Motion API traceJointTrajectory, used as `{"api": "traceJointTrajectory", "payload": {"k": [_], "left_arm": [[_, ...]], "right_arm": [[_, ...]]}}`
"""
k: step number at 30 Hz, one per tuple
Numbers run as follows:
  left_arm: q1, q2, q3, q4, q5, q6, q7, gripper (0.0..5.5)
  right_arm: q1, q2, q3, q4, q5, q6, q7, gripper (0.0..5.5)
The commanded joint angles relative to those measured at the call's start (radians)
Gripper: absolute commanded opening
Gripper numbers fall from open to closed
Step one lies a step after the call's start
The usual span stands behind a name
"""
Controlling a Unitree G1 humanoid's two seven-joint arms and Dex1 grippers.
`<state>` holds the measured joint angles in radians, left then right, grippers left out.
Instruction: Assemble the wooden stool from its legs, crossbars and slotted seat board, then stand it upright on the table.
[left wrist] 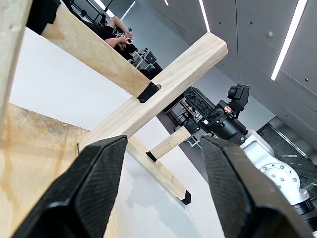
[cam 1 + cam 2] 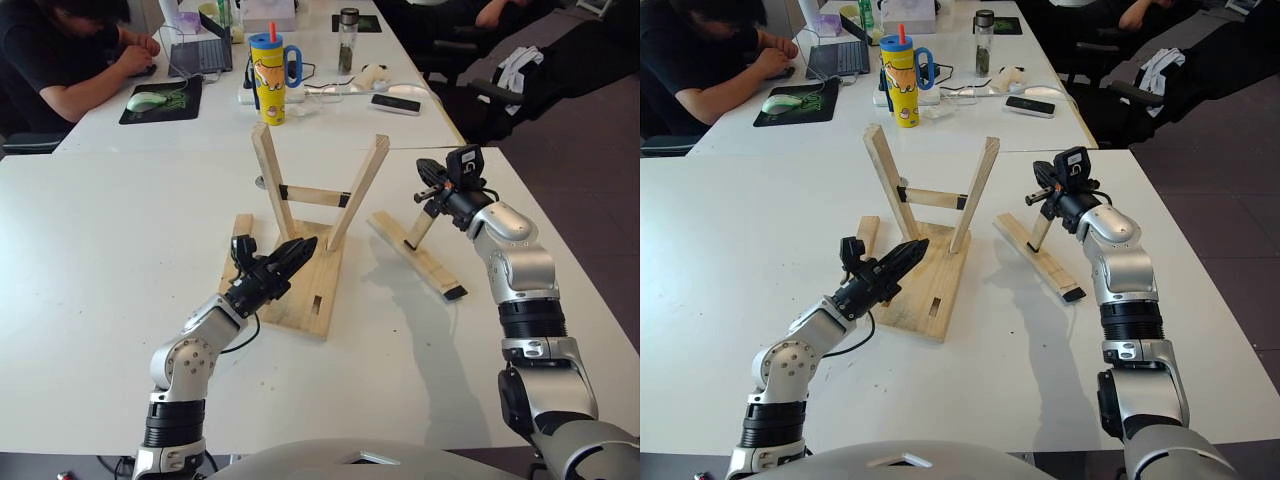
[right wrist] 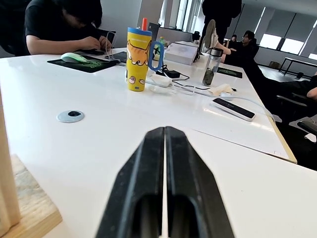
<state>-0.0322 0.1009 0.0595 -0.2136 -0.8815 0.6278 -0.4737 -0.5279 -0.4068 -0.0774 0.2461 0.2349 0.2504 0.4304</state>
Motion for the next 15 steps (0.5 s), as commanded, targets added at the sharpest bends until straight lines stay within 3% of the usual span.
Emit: {"api": "traceJointTrajectory", "payload": {"k": [1,5,8,11,14,15], "left_arm": [[0.010,0.009,-0.013,0.002,0.034,-0.011,-0.008,2.73],[0.024,0.006,-0.017,-0.001,0.051,-0.024,-0.010,2.73],[0.034,0.006,-0.025,-0.004,0.068,-0.038,-0.013,2.73],[0.048,0.006,-0.031,-0.014,0.085,-0.053,-0.014,2.73],[0.061,0.005,-0.039,-0.020,0.106,-0.069,-0.010,2.73],[0.062,0.003,-0.040,-0.018,0.111,-0.073,-0.006,2.73]], "right_arm": [[-0.049,0.003,-0.106,-0.094,0.069,-0.075,-0.015,0.04],[-0.149,-0.043,-0.132,-0.194,0.186,0.043,0.069,0.04],[-0.110,-0.105,-0.108,-0.318,0.372,0.261,0.230,0.04],[0.085,-0.278,-0.059,-0.462,0.576,0.563,0.450,0.46],[0.328,-0.529,0.054,-0.514,0.522,0.628,0.677,0.88],[0.364,-0.562,0.088,-0.484,0.453,0.588,0.691,1.06]]}}
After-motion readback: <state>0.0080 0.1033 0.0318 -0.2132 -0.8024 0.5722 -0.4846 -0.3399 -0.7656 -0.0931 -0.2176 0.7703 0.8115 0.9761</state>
